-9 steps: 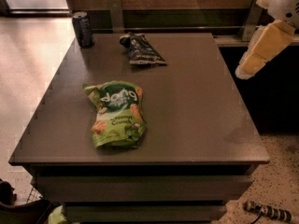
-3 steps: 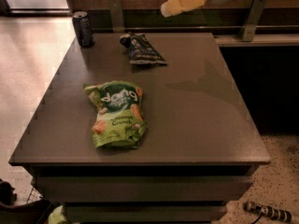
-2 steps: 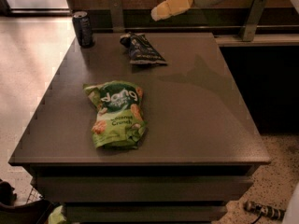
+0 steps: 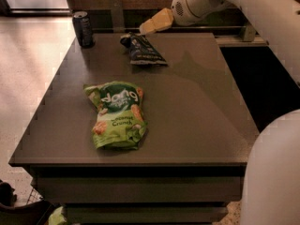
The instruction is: Pick blue chip bag
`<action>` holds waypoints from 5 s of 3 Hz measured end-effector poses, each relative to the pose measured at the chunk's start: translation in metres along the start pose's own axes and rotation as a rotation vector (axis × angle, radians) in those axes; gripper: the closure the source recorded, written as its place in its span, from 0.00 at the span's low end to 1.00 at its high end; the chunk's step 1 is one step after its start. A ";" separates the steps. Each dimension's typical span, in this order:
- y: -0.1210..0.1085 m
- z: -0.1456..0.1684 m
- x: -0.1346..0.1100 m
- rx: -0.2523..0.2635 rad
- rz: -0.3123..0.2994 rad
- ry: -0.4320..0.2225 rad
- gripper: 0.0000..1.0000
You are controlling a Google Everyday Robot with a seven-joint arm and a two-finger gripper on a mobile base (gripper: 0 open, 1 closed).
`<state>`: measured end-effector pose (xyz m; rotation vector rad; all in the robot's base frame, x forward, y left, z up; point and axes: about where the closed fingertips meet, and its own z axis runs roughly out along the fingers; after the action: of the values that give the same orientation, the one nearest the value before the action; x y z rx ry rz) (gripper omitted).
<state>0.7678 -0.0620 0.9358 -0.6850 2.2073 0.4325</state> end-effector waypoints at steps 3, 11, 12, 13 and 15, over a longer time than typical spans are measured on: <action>0.039 0.103 0.035 -0.140 0.092 0.019 0.03; 0.053 0.127 0.038 -0.171 0.087 0.001 1.00; 0.053 0.122 0.035 -0.172 0.076 -0.004 1.00; 0.056 0.064 0.007 -0.182 -0.035 -0.056 1.00; 0.064 -0.024 -0.039 -0.228 -0.158 -0.142 1.00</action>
Offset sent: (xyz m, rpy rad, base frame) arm 0.0167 0.0711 -0.0977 0.1354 0.1515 0.0463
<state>0.7375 -0.0094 0.9862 -0.9139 1.9720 0.6378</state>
